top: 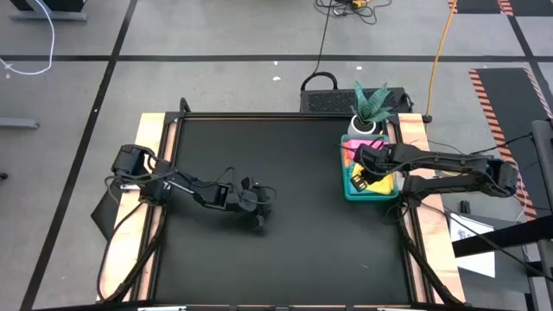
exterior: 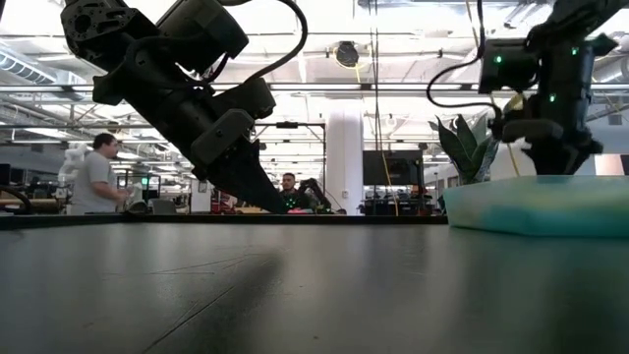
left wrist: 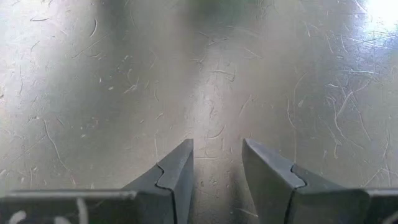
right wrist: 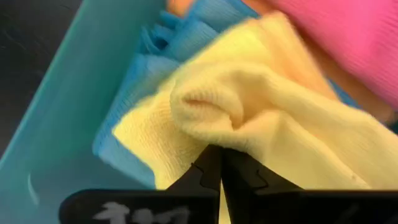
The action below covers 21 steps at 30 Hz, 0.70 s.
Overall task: Fold microfiber towels
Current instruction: Put the yellow microfiber cloth into the green bin
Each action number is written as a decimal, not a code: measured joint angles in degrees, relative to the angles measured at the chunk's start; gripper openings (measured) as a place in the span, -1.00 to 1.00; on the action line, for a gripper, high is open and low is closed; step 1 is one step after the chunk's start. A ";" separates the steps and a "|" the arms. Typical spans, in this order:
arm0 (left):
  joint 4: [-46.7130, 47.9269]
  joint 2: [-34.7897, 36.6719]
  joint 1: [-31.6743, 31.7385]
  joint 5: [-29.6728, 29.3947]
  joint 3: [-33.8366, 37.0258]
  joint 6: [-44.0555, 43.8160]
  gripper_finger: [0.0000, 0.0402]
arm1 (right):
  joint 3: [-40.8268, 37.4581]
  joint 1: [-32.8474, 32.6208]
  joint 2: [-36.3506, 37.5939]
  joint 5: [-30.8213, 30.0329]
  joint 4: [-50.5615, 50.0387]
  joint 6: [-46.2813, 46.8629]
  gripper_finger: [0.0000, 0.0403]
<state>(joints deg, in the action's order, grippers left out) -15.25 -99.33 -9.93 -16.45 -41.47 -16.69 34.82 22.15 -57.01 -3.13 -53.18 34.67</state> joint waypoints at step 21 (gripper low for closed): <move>0.02 0.00 0.00 0.00 0.00 -0.07 -0.30 | 0.69 0.37 5.00 -0.36 0.46 0.09 -1.00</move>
<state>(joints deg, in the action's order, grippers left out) -15.22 -99.33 -9.93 -16.45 -41.47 -16.75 35.51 22.52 -52.01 -3.48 -52.72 34.77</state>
